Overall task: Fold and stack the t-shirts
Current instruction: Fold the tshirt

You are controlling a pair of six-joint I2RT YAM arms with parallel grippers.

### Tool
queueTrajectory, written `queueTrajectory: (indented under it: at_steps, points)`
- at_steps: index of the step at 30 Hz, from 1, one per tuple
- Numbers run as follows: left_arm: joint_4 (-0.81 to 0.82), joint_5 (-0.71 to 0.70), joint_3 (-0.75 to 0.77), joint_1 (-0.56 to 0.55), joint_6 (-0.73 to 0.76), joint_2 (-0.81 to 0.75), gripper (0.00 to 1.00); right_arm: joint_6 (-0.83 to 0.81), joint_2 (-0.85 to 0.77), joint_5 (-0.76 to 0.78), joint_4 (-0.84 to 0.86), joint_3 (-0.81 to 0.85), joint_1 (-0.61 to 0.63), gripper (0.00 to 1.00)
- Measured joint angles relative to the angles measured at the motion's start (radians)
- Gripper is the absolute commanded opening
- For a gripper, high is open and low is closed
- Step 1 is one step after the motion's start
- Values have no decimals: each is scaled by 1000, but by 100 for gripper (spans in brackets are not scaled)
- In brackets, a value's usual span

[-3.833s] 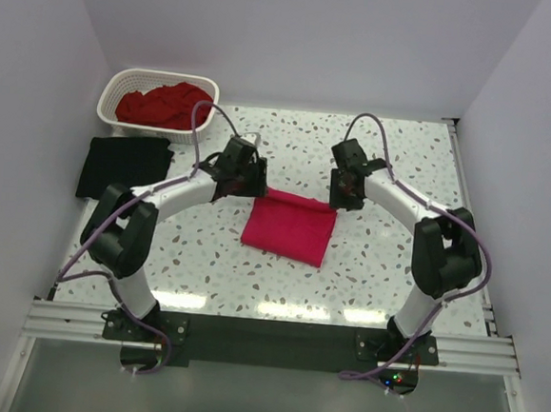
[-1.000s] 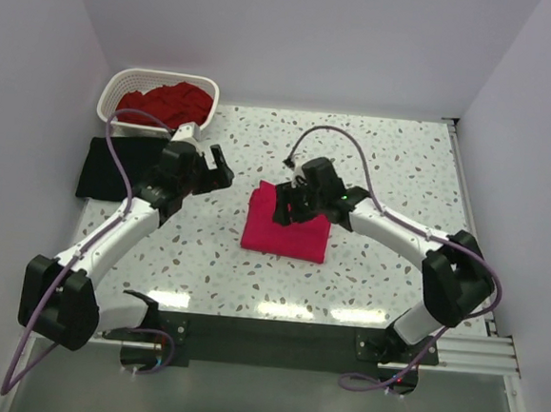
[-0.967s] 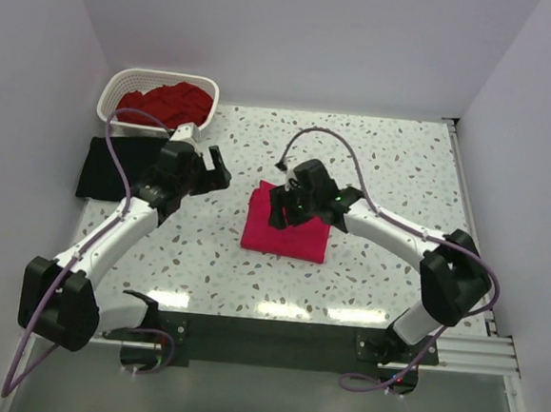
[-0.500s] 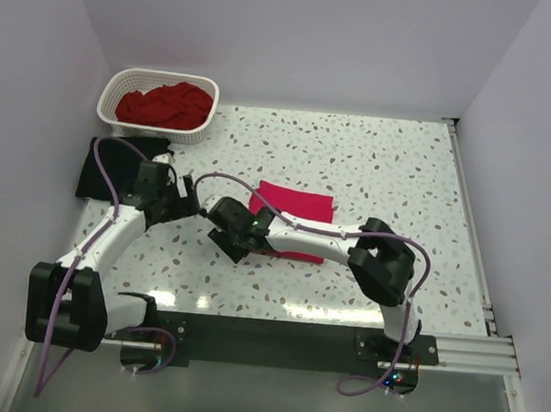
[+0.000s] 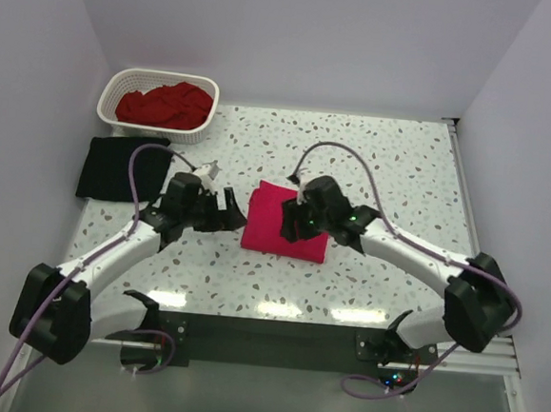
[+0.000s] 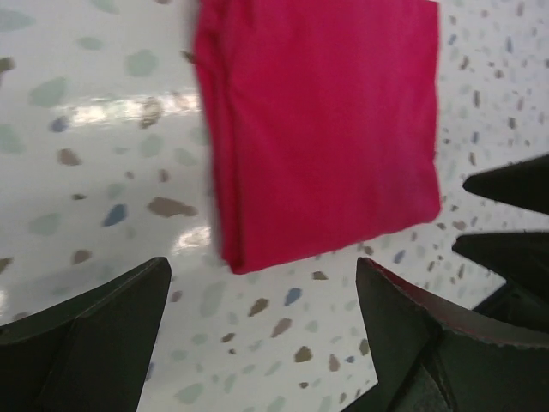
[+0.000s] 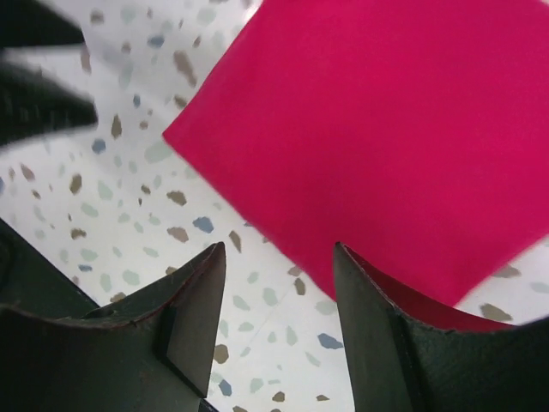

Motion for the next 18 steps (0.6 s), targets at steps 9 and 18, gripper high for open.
queueTrajectory:
  at_steps: [9,18]
  points:
    - [501,186,-76,-180,-246,177,71,283,-178,-429,452,-404,-350,60]
    - [852,249,-258,-188,-424,418,60,570,145,-731,1047,-639,-515,58]
